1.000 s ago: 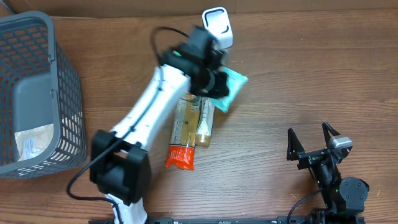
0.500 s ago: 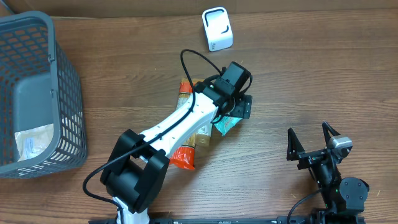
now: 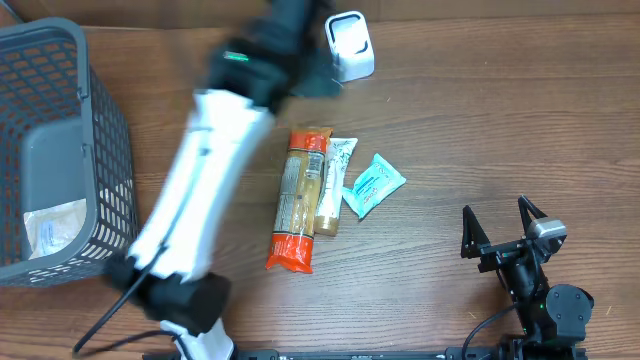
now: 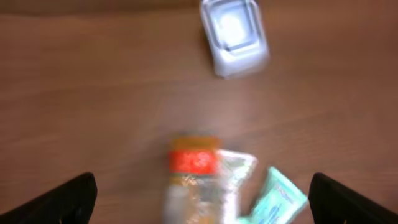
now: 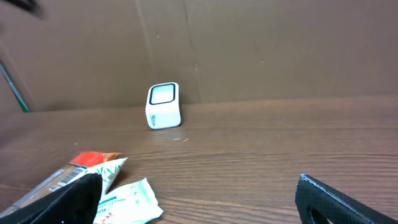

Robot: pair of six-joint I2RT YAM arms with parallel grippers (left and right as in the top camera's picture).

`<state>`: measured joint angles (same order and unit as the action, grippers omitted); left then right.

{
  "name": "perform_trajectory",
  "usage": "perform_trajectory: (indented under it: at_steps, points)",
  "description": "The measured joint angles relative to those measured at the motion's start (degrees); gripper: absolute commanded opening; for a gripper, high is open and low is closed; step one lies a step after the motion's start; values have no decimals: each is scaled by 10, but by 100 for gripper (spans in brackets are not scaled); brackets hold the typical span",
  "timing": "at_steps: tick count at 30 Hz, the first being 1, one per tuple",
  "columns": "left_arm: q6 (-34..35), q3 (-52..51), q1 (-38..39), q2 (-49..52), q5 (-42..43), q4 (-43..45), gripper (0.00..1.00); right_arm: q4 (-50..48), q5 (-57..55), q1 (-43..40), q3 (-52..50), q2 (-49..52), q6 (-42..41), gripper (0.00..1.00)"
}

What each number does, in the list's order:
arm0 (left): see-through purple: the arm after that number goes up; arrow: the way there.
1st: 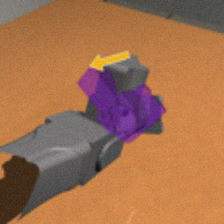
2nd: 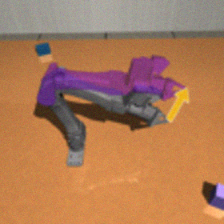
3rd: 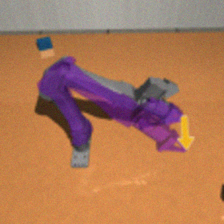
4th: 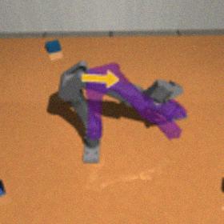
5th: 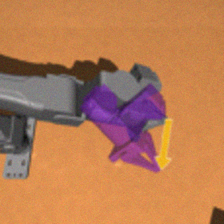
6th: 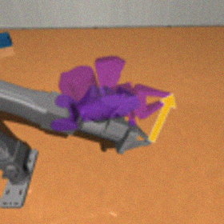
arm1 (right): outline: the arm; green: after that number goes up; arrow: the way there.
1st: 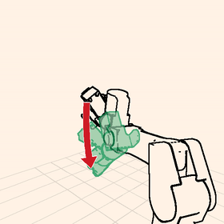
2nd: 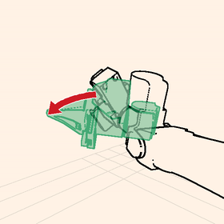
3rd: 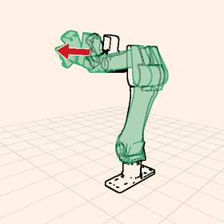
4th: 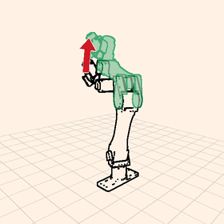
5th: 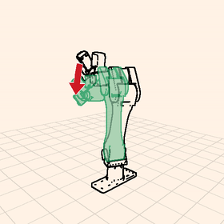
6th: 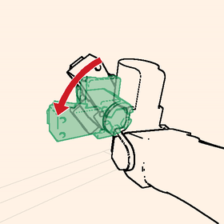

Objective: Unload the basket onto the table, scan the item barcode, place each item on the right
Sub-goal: 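Carry the mint-green packet out and drop it right of the tube, then reach the left gripper into the basket and grasp the clear beige bag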

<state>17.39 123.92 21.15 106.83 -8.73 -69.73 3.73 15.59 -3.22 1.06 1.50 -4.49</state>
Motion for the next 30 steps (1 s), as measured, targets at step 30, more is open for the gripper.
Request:
perform_trajectory:
  at_steps: [30]
  points:
    - [279, -277, -587, -53, -29, 24, 100, 0, 0, 0, 0, 0, 0, 100]
